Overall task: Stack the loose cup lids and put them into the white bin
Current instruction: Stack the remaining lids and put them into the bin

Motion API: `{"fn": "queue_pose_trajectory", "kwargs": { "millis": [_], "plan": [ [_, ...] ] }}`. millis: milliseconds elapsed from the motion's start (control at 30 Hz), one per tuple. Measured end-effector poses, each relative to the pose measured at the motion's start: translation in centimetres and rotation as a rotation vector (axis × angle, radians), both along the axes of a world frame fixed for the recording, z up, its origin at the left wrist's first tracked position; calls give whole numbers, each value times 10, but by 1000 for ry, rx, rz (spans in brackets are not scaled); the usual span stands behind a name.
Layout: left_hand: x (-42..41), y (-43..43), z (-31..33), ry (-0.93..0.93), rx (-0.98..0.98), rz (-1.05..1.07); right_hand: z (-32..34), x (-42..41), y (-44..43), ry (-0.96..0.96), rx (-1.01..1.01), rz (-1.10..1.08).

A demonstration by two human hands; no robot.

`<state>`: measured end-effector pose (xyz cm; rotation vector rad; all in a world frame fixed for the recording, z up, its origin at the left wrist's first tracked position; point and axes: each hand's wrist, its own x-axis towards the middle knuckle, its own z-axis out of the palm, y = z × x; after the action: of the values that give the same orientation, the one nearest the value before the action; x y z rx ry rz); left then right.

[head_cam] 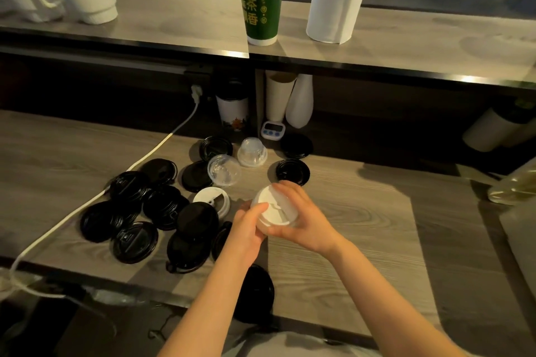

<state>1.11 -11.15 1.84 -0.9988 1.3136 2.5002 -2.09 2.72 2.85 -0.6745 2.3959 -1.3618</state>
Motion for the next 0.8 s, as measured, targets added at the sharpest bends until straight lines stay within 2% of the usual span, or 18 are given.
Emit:
{"fn": "queue_pose_trajectory", "kwargs": {
  "millis": [100, 267, 400, 500, 633, 733, 800],
  "plan": [
    [0, -5, 7, 70, -19, -32, 3, 1, 1, -78, -10, 0],
    [0, -23, 17, 97, -140, -166, 15, -11, 5, -463, -195, -97],
    [-13, -29, 25, 76, -265, -343, 16, -21, -2, -582, -166, -127],
    [-24, -33, 28, 29, -388, -448, 13, -25, -5, -638, -205, -182],
    [-34, -43, 25, 63, -455, -535, 10, -28, -7, -683, -294, -250],
    [-42, -63, 21, 41, -668, -531, 6, -30, -6, -681, -297, -339],
    [-49, -84, 17, -47, -990, -482, 6, -32, -3, -671, -283, -387]
  ]
}}
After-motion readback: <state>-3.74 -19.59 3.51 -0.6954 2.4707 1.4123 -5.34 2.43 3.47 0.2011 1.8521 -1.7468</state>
